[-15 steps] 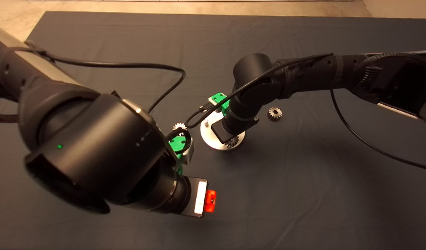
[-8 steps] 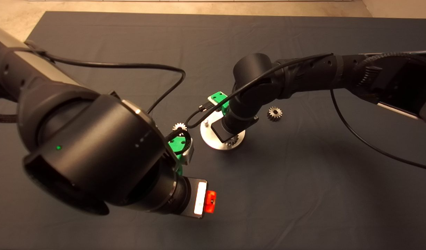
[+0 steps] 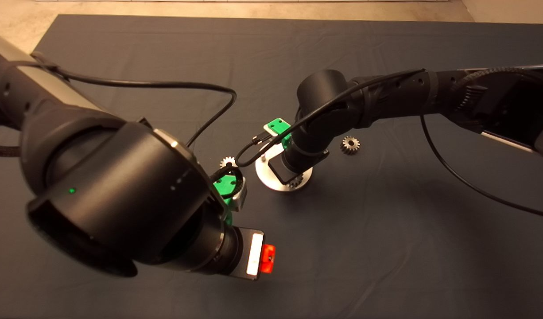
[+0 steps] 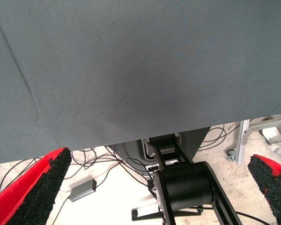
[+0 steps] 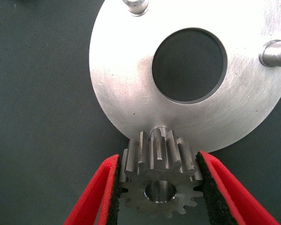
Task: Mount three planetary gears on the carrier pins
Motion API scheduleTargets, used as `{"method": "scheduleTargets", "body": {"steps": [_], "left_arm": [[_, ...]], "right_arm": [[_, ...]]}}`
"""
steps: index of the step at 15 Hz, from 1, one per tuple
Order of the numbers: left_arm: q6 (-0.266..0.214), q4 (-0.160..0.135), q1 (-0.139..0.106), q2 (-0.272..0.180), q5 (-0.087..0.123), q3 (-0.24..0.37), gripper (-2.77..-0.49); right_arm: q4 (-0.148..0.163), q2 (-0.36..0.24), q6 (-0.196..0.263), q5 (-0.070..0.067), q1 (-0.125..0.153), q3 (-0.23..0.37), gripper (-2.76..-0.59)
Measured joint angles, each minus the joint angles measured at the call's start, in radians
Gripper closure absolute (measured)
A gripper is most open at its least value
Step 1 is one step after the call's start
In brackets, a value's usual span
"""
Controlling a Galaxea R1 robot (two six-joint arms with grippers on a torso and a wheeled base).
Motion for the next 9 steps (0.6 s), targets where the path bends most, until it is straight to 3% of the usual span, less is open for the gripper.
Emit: {"method": "scheduleTargets", "body": {"steps": [9], "left_arm": [[0.000, 0.000, 0.000, 0.000, 0.000, 0.000, -2.77]], "right_arm": [[-0.001, -0.001, 0.000, 0.000, 0.000, 0.006, -1.08]]}}
